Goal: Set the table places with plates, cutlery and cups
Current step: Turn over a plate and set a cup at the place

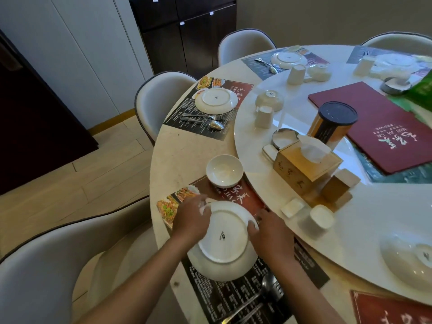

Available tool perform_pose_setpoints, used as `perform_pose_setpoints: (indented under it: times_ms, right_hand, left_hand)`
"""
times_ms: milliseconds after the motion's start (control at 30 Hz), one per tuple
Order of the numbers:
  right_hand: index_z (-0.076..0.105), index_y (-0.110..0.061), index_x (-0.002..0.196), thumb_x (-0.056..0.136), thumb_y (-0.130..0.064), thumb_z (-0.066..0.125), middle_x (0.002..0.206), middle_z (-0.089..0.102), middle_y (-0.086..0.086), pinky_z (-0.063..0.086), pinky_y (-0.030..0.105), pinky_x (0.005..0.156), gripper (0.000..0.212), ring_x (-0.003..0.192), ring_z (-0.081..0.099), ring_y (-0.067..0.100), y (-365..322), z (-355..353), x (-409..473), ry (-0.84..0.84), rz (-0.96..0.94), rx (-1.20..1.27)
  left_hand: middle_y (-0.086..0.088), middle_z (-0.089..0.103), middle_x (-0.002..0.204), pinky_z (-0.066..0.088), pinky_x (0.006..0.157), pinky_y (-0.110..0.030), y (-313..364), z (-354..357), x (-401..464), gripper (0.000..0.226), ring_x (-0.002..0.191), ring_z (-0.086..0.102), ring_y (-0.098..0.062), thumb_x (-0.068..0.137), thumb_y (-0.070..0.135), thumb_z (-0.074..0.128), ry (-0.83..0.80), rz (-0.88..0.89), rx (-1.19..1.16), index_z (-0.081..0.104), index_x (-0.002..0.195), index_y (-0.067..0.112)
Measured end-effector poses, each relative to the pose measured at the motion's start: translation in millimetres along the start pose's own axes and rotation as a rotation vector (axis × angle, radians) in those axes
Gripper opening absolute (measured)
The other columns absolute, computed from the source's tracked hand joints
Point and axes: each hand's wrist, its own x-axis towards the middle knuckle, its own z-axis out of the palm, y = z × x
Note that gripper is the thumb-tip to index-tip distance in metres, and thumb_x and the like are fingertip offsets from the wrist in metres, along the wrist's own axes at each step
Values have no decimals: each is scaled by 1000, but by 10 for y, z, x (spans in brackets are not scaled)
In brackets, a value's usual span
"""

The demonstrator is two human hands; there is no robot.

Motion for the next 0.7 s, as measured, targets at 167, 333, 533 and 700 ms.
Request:
perform_pose_setpoints:
  times_ms: [167, 333, 533, 700]
  right_hand:
    - [58, -18, 101, 86, -60, 61, 90, 62, -4, 42, 28, 55, 45, 78, 58, 15, 28, 163, -405, -143, 348, 116]
    - [59, -5, 120, 82, -54, 74, 97, 61, 4, 49, 33, 70, 64, 86, 59, 22, -140, 77, -285, -324, 594, 395]
    - [52, -3, 115, 79, -39, 81, 96, 59, 9, 45, 32, 61, 58, 80, 57, 21, -231, -170, -255, -391, 662, 556]
    - [56, -5, 117, 80, -32, 82, 100, 68, 13, 54, 28, 55, 53, 69, 67, 22, -367, -219, -403, -353, 554, 687]
  left_hand:
    - [0, 20, 165, 27, 121, -39, -429, -9, -697, 61, 152, 17, -22, 99, 46, 51, -182, 121, 258, 30, 155, 37]
    - [-5, -3, 170, 24, 121, -41, -543, 8, -863, 67, 156, 0, -27, 104, 52, 34, -227, 206, 390, 4, 161, 35]
    - [-1, -11, 169, 26, 121, -45, -645, -158, -792, 83, 156, -4, -24, 95, 59, 44, -338, 278, 388, -6, 159, 42]
    - [1, -19, 168, 37, 117, -44, -915, -291, -883, 102, 156, -5, -21, 89, 56, 54, -338, 458, 440, -27, 150, 49]
